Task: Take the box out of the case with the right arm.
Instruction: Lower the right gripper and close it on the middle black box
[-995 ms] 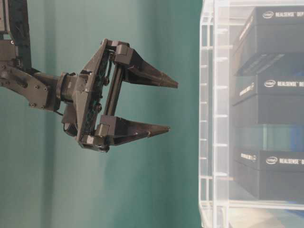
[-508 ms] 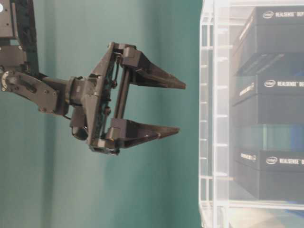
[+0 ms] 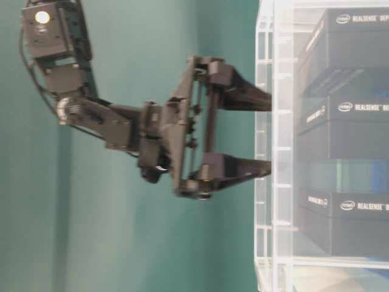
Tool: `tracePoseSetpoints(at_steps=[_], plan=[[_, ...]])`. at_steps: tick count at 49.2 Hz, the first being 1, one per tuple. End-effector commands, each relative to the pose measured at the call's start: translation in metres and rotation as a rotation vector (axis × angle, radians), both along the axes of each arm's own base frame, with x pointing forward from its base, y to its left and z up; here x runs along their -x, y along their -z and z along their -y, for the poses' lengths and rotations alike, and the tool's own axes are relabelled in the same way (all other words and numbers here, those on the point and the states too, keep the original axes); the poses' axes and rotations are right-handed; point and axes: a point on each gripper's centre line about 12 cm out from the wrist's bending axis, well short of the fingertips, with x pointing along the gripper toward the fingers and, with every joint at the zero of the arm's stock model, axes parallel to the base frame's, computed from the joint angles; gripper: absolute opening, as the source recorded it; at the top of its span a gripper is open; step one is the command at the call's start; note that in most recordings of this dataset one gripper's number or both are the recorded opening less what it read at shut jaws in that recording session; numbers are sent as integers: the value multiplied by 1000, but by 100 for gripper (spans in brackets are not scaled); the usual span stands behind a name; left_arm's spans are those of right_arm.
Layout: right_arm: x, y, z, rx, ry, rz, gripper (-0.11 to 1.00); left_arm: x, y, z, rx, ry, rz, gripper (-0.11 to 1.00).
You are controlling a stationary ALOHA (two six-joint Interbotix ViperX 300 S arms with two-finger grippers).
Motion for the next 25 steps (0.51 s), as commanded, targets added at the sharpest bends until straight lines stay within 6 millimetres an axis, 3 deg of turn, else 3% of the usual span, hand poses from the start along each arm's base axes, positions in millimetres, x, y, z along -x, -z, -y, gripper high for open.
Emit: tracePoseSetpoints(at_steps=[1, 16, 25], plan=[[0, 0, 2, 3, 2, 34, 96, -1, -8, 1, 4, 5, 24, 0], [-2, 46, -1, -41, 8, 24, 96, -1, -8, 1, 4, 5, 23, 0], [-4, 56, -4, -68, 16, 30, 95, -2, -8, 1, 4, 5, 23, 0]])
